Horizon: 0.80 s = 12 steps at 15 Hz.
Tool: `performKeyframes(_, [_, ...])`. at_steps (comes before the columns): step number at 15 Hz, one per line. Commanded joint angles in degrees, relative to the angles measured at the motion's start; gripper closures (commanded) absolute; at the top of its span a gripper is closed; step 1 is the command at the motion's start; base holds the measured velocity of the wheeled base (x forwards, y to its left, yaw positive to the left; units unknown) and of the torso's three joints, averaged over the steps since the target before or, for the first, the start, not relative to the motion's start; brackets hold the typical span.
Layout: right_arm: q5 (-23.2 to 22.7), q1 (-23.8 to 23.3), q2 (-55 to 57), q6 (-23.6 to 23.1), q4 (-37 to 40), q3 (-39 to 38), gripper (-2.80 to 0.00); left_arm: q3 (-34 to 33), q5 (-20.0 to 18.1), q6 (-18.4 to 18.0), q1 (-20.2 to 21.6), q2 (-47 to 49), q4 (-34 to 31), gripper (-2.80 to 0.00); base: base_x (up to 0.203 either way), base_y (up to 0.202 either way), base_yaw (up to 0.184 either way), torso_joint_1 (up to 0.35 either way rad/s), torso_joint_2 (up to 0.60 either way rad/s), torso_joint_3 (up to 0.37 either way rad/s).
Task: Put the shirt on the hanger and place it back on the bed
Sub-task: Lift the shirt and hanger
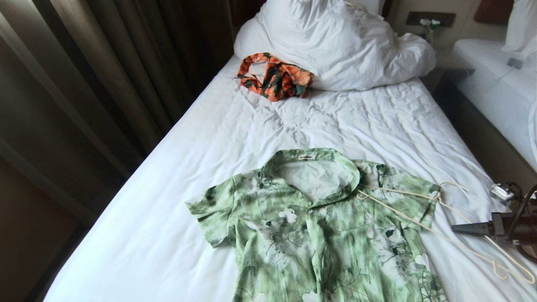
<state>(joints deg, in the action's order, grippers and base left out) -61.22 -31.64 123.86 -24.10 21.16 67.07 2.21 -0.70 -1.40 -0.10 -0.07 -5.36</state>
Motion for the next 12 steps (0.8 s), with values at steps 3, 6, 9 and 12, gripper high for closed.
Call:
performKeyframes(3, [-0.3,0.0,-10.0,-0.5,-0.1,-3.0,0.00,0.0,0.0,0.0,0.0,0.1,0.0,0.00,0.000,0.000,0.000,0.000,0.00,0.000])
performKeyframes(6, [-0.2,0.4,-16.9,-3.0,-0.2,-4.6,0.00,0.0,0.0,0.0,0.0,0.1,0.0,0.00,0.000,0.000,0.000,0.000,0.00,0.000])
performKeyframes(9, [-0.2,0.9,-23.2,-4.3,-0.2,-5.6,0.00,0.0,0.0,0.0,0.0,0.1,0.0,0.00,0.000,0.000,0.000,0.000,0.00,0.000])
performKeyframes(12, [-0.3,1.1,-28.3,-6.6,-0.2,-5.9,0.00,0.0,0.0,0.0,0.0,0.1,0.0,0.00,0.000,0.000,0.000,0.000,0.00,0.000])
